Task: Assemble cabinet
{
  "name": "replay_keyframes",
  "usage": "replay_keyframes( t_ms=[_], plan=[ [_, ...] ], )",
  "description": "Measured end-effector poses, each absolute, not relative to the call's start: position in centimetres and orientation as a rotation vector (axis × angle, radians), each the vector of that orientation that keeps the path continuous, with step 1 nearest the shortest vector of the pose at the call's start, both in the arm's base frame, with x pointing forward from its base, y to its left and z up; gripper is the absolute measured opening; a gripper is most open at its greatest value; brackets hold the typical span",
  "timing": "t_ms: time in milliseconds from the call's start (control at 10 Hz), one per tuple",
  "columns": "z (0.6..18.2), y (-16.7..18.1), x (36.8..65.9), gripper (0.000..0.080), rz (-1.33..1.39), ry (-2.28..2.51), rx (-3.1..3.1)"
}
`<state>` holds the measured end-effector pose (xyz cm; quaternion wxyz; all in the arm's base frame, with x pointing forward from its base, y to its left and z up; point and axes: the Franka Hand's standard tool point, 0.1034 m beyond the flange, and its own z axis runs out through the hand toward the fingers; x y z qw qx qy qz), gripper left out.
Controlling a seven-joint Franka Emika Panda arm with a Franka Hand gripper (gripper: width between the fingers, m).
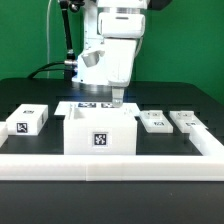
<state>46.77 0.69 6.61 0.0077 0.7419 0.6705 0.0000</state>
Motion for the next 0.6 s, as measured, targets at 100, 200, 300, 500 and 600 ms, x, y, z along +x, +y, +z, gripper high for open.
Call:
replay_keyframes(
  t_ms=[100, 200, 300, 500, 600],
  plan=[
    [6.4, 0.7, 46.4, 0.0798, -0.006, 2.099, 2.322],
    [6.2, 0.7, 45.7, 0.0798, -0.015, 2.105, 2.324],
    [5.8, 0.3, 44.8, 0.0798, -0.034, 2.116, 2.326],
    [5.1, 0.1, 44.6, 0.0798, -0.049, 2.117, 2.338],
    [4.8, 0.1, 44.4, 0.0798, -0.057, 2.119, 2.343]
  ],
)
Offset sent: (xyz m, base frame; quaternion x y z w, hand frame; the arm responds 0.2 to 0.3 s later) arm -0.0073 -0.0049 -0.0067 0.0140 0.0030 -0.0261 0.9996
